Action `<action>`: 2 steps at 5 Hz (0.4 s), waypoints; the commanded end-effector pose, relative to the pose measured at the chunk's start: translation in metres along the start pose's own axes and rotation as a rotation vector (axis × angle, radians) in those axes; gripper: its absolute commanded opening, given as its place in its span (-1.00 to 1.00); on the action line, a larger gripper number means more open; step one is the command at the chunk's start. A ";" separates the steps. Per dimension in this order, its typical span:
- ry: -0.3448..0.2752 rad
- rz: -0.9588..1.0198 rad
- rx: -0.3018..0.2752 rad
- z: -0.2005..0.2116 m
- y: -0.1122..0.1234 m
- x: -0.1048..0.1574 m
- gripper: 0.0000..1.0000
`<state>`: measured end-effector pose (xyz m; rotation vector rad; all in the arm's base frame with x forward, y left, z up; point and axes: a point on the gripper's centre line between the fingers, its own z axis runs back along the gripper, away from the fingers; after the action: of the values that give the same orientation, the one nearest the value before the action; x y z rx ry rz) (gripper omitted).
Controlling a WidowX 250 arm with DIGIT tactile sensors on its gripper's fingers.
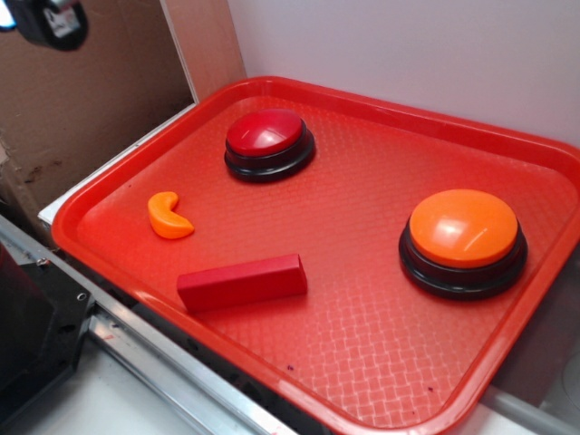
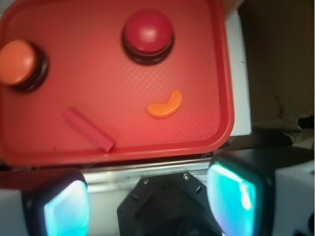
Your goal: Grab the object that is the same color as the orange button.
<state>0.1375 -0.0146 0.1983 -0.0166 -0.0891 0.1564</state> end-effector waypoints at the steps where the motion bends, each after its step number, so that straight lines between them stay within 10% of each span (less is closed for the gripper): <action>1: -0.023 0.336 0.022 -0.045 0.025 0.013 1.00; 2: -0.017 0.484 0.067 -0.071 0.043 0.014 1.00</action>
<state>0.1499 0.0257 0.1217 0.0286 -0.0708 0.6314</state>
